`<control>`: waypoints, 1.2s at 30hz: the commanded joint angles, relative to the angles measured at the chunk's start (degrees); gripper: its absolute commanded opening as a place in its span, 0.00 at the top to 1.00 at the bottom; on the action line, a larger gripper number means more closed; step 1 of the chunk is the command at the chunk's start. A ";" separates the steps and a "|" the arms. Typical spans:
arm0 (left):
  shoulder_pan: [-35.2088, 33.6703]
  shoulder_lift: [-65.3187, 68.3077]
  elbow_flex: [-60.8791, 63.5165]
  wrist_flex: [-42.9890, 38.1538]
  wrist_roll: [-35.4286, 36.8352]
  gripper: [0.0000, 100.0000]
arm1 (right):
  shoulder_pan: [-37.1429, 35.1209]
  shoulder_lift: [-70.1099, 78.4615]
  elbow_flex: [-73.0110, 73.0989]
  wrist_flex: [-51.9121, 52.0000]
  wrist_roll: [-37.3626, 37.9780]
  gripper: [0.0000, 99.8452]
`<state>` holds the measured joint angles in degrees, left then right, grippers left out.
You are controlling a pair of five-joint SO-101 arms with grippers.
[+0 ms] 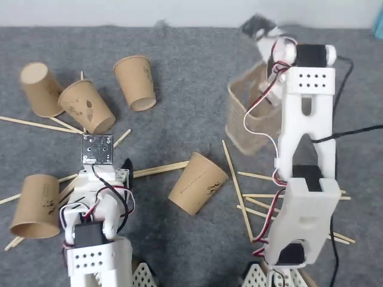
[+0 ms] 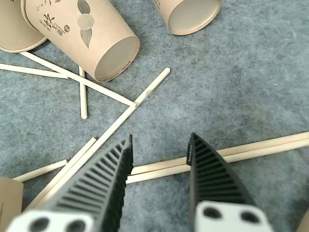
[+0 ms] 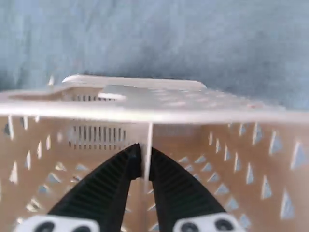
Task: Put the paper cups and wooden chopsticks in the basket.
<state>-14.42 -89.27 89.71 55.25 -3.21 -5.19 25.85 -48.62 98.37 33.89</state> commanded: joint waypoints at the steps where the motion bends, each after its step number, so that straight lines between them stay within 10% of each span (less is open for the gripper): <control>1: 0.26 -0.70 -0.31 -0.79 0.62 0.82 | -2.07 -1.80 -7.56 0.31 -16.35 0.99; 14: 0.00 -0.70 -0.31 -0.79 0.62 0.82 | -7.78 -0.04 -8.62 -3.21 -51.96 0.99; 36: 0.26 -0.70 -0.31 -0.79 -1.93 0.82 | -18.95 8.66 -8.70 -2.77 -45.36 0.94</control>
<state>-14.42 -89.27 89.71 55.25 -4.70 -23.47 34.81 -54.24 96.79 -12.35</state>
